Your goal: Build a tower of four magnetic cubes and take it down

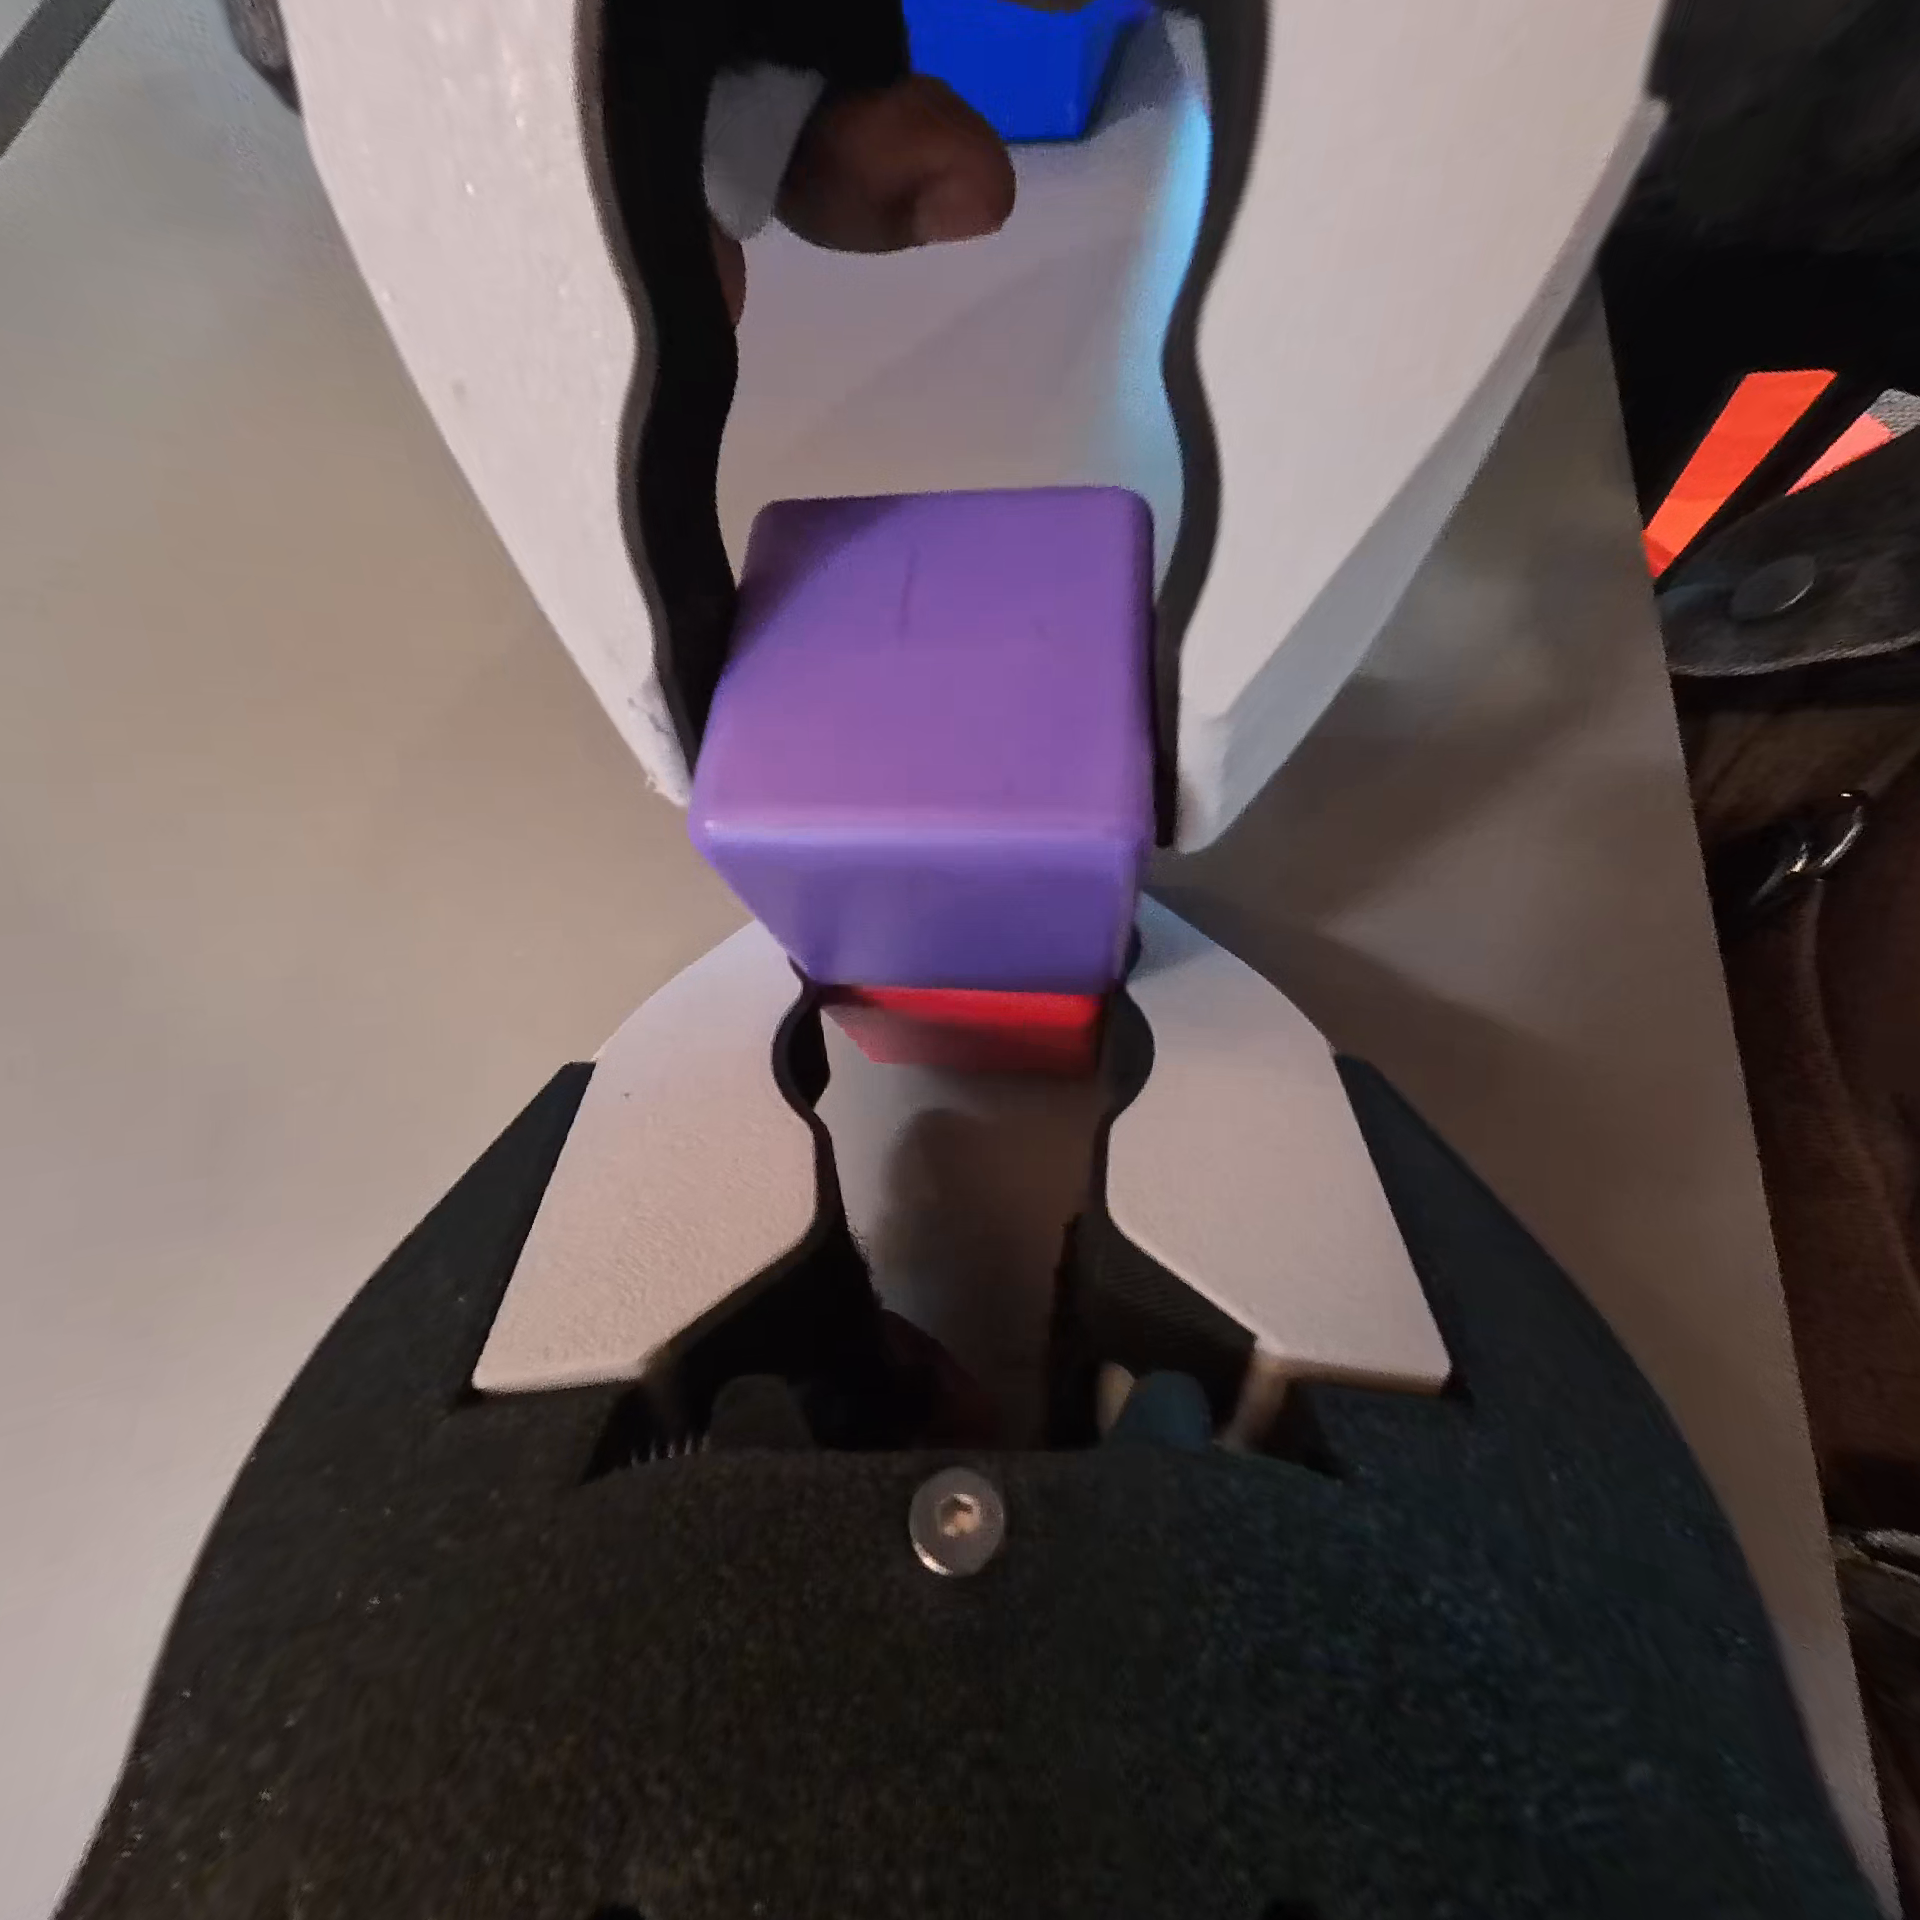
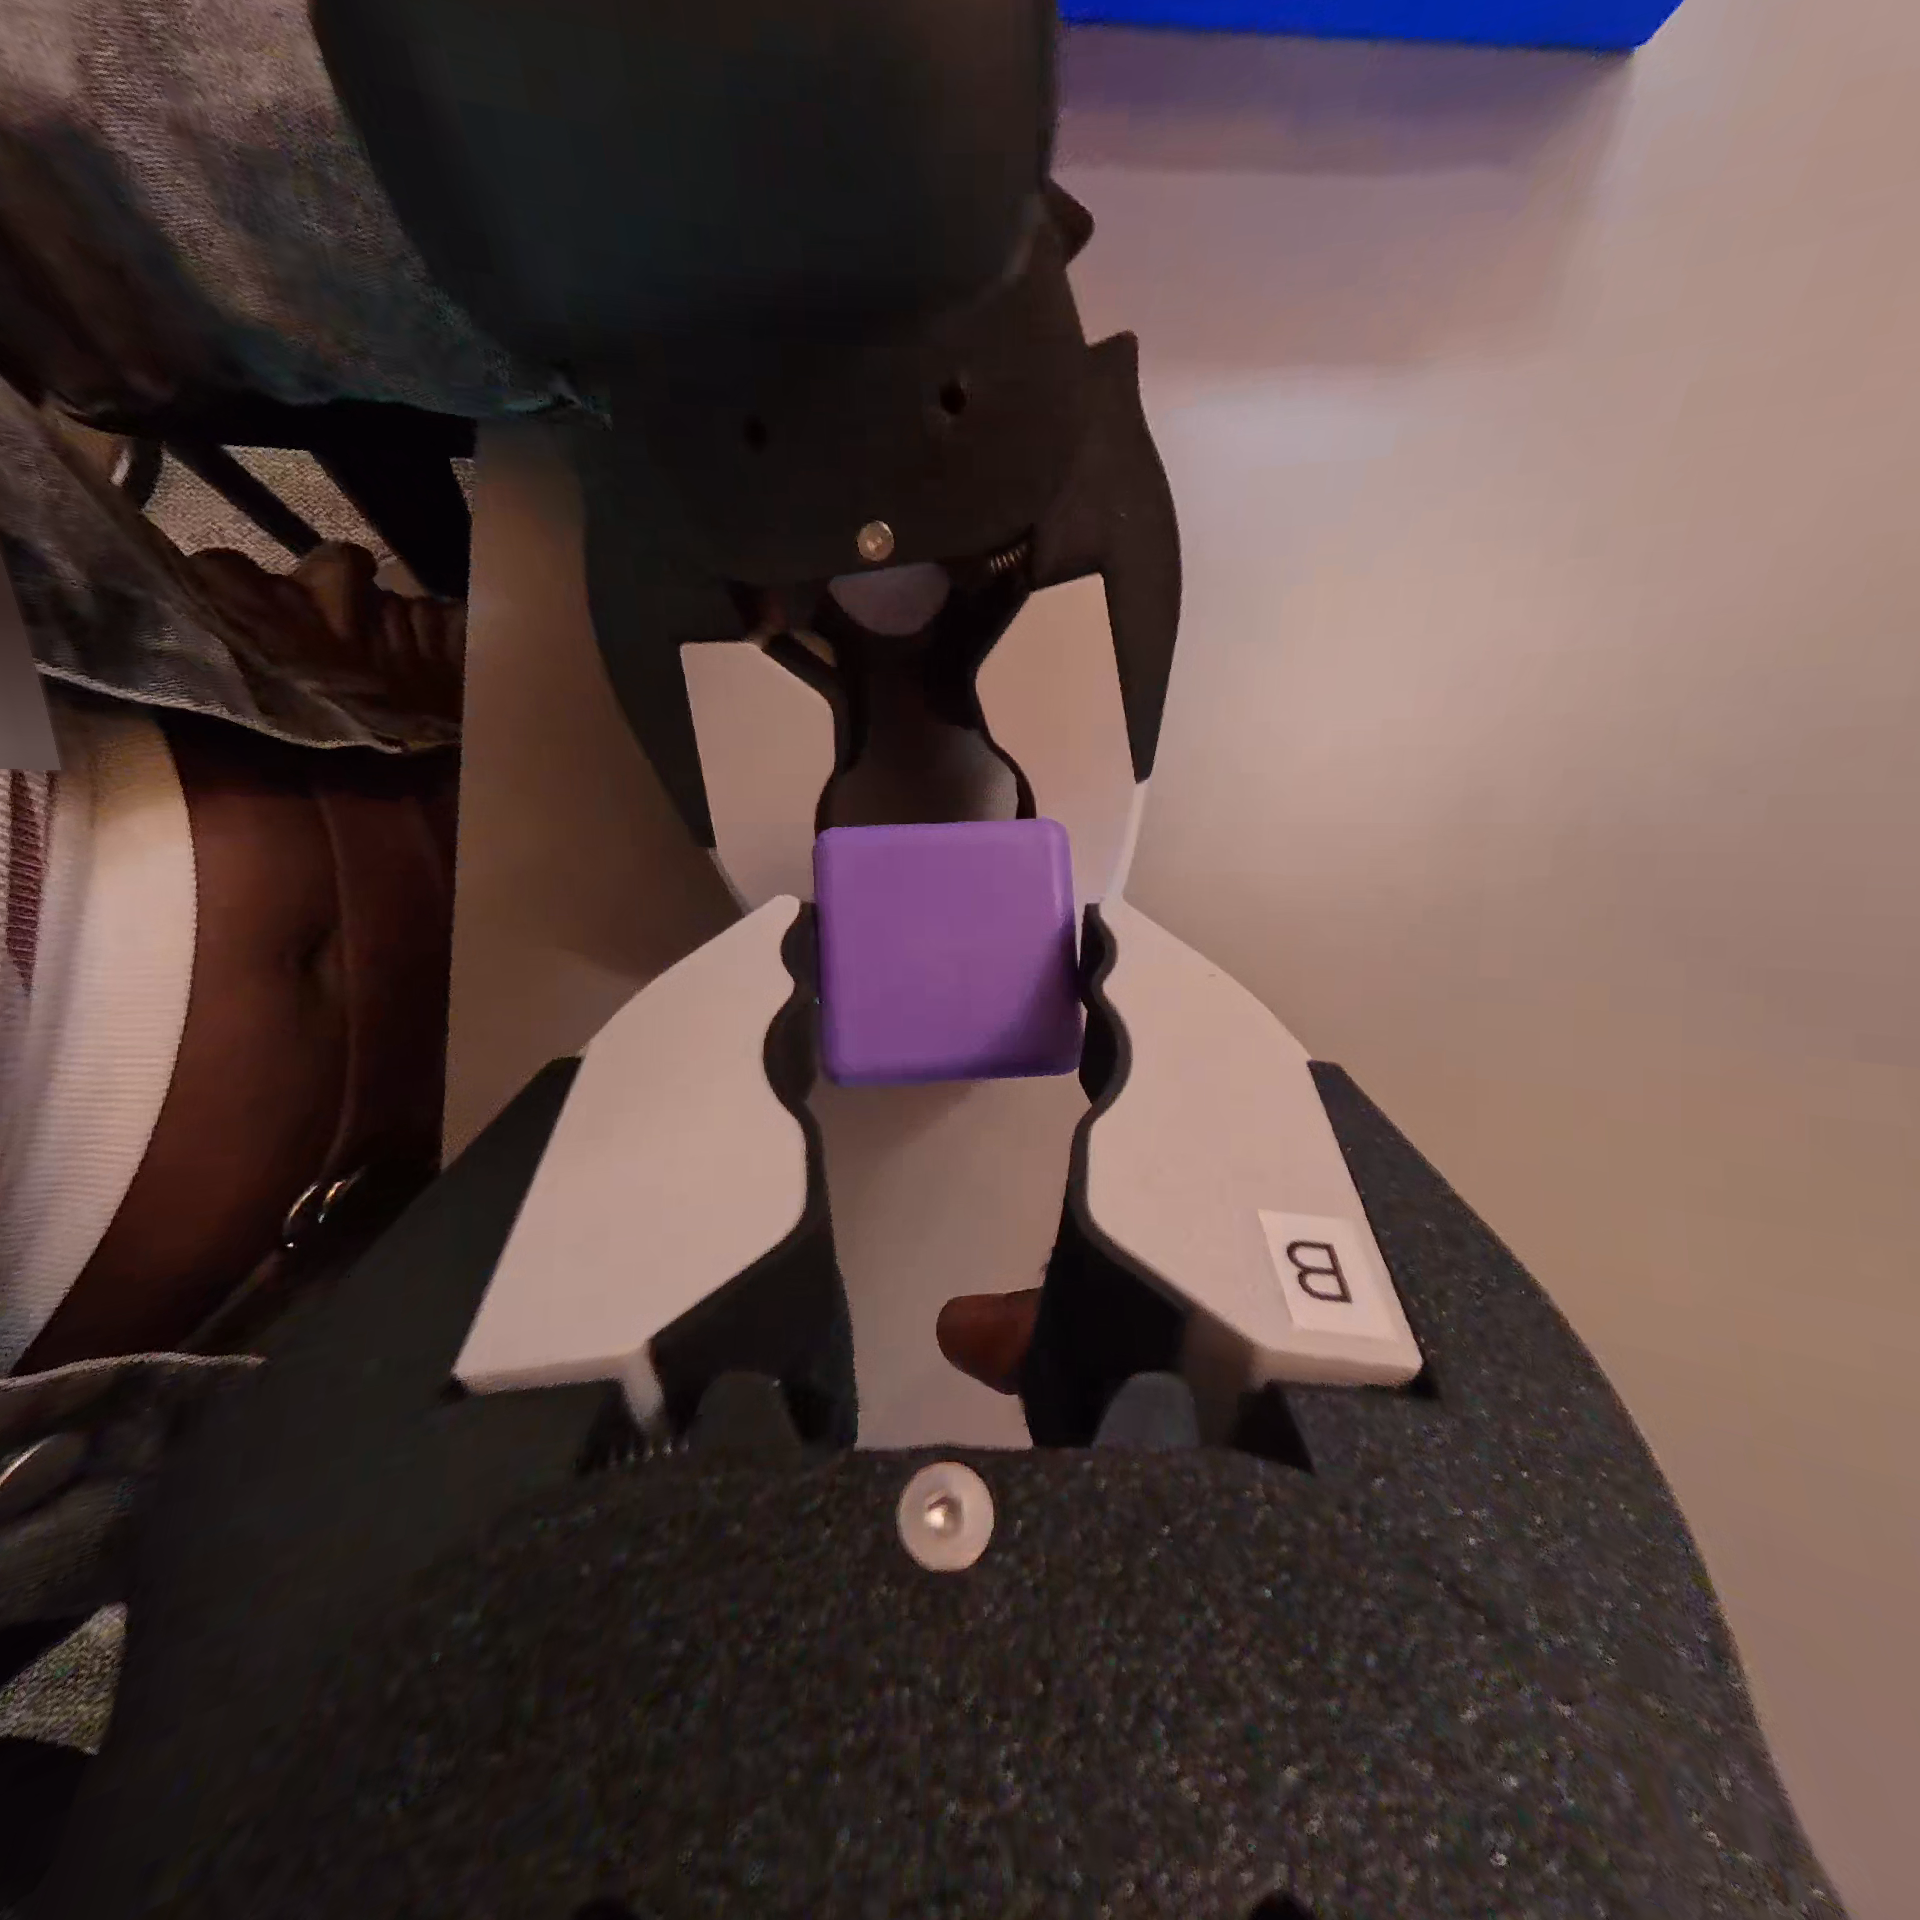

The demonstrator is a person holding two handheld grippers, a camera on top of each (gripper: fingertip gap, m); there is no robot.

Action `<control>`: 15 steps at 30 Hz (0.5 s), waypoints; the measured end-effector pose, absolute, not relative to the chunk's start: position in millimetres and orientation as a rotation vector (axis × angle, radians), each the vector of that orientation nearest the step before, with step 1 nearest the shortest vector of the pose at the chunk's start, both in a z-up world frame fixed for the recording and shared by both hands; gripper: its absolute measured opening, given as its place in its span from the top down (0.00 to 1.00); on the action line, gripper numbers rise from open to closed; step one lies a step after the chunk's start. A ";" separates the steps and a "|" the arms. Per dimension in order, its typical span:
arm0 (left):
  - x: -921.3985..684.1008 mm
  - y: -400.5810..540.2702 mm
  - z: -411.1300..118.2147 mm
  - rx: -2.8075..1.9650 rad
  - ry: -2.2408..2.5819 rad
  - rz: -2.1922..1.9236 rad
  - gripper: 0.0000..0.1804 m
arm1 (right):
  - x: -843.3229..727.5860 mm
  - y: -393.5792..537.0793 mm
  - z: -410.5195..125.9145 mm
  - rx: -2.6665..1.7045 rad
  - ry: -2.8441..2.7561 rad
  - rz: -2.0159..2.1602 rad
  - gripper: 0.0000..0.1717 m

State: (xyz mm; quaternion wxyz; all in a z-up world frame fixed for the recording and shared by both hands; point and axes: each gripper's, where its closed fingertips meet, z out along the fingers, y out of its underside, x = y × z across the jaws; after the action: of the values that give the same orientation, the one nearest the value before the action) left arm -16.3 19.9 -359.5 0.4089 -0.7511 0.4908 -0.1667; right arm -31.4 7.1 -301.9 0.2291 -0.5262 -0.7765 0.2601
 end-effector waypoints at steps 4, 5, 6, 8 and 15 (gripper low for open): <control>-14.9 17.5 -357.2 -1.870 1.245 -0.443 0.72 | -27.7 8.2 -301.0 -1.457 -2.078 0.795 0.72; -14.8 17.1 -356.7 -1.867 1.246 -0.447 0.72 | -26.7 8.6 -300.8 -1.460 -2.068 0.806 0.72; -15.1 17.0 -357.5 -1.873 1.248 -0.445 0.72 | -25.5 9.1 -300.2 -1.461 -2.059 0.814 0.72; -16.5 17.8 -360.4 -1.899 1.247 -0.439 0.72 | -23.1 12.3 -293.3 -1.456 -2.017 0.833 0.72; -16.3 17.0 -360.4 -1.894 1.252 -0.441 0.72 | 31.4 66.1 -222.3 -1.500 -1.666 0.682 0.72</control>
State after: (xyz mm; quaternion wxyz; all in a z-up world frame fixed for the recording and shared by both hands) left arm -16.3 17.0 -360.4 0.4024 -0.7496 0.4957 -0.1745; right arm 31.4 66.1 -222.3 0.3886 -0.5900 -0.6550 0.2681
